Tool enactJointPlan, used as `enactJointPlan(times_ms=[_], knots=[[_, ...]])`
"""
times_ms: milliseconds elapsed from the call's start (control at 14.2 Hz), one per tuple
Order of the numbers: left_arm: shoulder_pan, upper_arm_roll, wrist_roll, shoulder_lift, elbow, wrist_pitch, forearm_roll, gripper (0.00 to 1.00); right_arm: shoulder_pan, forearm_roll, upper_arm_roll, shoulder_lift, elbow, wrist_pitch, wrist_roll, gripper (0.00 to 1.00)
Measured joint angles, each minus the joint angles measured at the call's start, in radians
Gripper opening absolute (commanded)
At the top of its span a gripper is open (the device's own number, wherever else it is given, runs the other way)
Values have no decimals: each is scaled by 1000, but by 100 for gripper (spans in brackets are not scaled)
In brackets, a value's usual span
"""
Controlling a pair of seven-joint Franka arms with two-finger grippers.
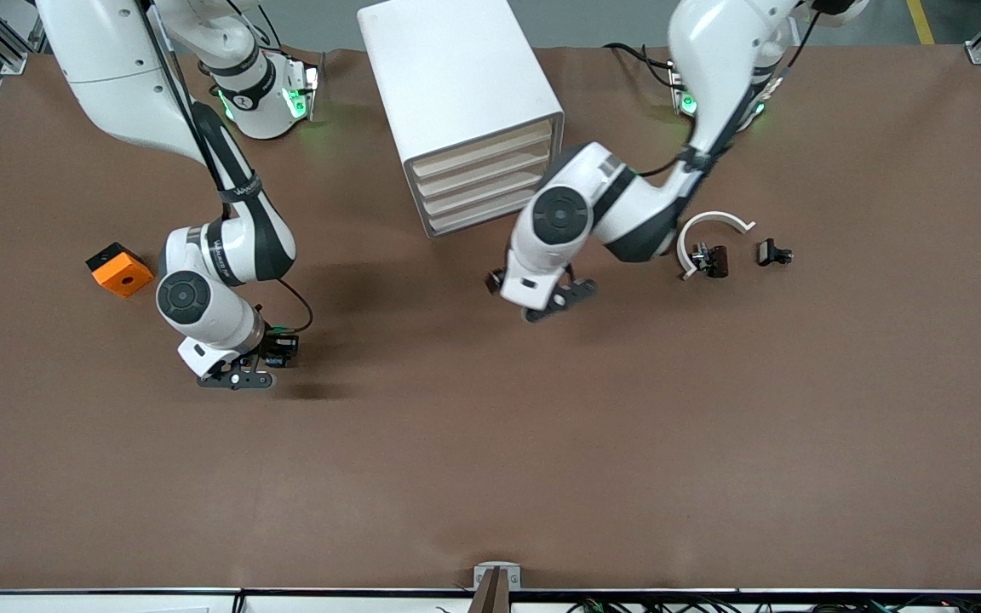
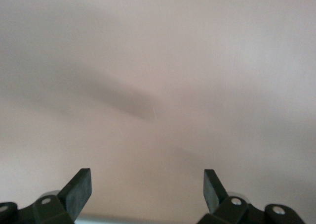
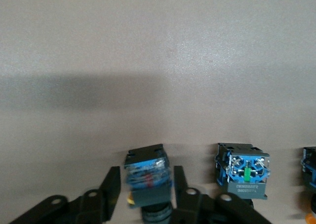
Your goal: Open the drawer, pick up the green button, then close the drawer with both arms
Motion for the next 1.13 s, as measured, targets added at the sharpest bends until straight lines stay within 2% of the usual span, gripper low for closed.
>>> enactJointPlan(times_ms=[141, 282, 634, 845, 1127], knots=[[88, 19, 4, -60, 15, -19, 77, 100, -1, 0, 0, -6, 2, -13, 2, 100], [199, 22, 100, -114, 16, -33, 114, 100, -2, 0, 0, -33, 10, -60, 3, 100], [420, 24, 428, -213, 17, -109, 117, 100, -12, 0, -1, -232, 31, -279, 2, 100], [470, 23, 498, -293, 23, -190, 117, 100, -35, 0, -2, -360, 40, -430, -5, 100], [491, 22, 556, -386, 70, -352, 117, 100, -83, 0, -2, -477, 96, -632, -77, 100]])
